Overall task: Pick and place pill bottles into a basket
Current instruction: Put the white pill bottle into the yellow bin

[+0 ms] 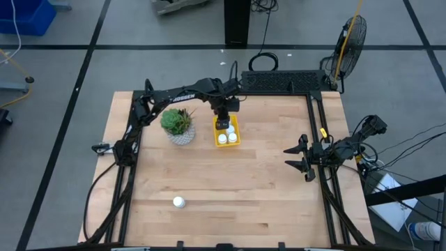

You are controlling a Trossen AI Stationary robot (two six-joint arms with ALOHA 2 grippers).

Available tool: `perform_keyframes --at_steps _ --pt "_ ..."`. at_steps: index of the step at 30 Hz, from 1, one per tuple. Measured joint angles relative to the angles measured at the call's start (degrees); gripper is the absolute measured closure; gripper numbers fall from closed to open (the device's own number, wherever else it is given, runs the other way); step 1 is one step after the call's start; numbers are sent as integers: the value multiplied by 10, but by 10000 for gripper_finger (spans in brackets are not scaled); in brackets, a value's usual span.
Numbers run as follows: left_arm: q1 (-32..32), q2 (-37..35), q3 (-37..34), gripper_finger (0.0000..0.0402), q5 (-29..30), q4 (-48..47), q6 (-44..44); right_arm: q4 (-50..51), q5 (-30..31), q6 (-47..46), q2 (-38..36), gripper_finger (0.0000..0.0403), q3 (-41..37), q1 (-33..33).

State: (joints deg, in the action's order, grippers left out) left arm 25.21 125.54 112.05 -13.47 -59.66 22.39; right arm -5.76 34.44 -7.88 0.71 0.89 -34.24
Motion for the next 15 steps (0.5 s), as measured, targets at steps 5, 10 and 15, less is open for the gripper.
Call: perform_keyframes --at_steps 5,10,15 --pt "0 8 -1 241 1 -15 -5 0 0 0 0 206 0 0" --pt "-1 37 0 241 0 -22 -4 0 0 0 0 206 0 0" --pt "-1 42 1 241 -2 -6 -3 0 0 0 0 206 0 0"
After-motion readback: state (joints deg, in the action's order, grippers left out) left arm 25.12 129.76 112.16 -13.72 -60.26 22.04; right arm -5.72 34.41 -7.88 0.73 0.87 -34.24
